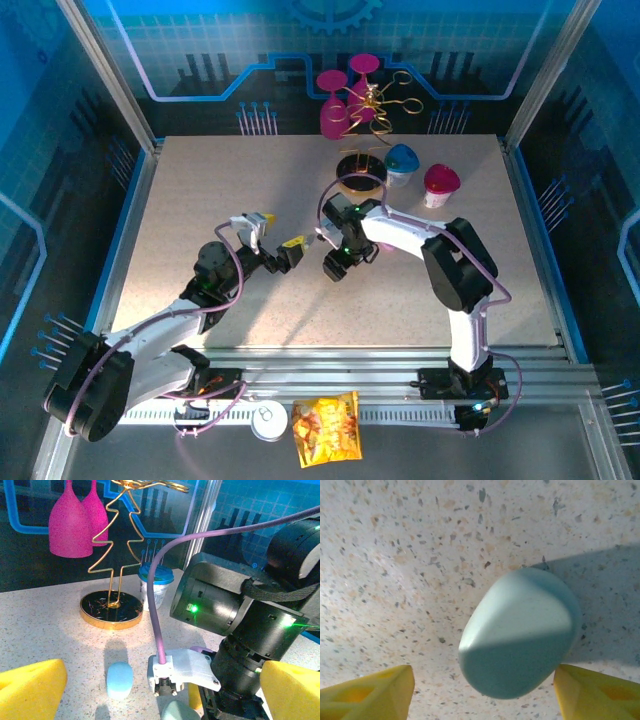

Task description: Insert the wireless bluetooth earbuds into the charging case

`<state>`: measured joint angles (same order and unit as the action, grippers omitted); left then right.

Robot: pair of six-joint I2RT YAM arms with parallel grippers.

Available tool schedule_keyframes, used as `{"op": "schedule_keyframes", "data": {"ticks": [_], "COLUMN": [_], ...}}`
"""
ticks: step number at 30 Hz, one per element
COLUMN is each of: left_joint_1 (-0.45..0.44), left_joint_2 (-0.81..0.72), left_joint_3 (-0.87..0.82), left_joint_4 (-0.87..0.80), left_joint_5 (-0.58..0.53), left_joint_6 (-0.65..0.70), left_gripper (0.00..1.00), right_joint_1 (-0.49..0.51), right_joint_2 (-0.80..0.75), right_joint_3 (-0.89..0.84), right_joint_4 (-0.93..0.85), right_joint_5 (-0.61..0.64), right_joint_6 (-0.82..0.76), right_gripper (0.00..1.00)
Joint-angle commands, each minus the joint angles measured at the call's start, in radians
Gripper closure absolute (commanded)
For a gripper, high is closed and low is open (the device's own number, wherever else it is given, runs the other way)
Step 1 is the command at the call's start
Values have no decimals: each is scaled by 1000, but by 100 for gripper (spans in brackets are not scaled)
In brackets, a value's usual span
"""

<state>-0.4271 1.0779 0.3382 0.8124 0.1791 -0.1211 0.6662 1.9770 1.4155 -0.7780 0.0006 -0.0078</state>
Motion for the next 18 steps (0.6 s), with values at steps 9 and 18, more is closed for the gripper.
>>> {"op": "schedule_keyframes", "data": {"ticks": [9, 18], "left_joint_1": [11, 16], "left_joint_2": [-53, -58], "left_joint_3": [-35, -37], "left_joint_4": [-9, -15], "left_joint_5": [-26, -23], "left_joint_6": [20, 27], "left_gripper": [1, 1], "right_joint_1": [15, 32], "right_joint_2": [142, 219], "right_joint_3": [215, 285], "right_joint_4": [-131, -175], "right_joint_5": [114, 140], "right_joint_6": [314, 358], "right_gripper": [24, 36]}}
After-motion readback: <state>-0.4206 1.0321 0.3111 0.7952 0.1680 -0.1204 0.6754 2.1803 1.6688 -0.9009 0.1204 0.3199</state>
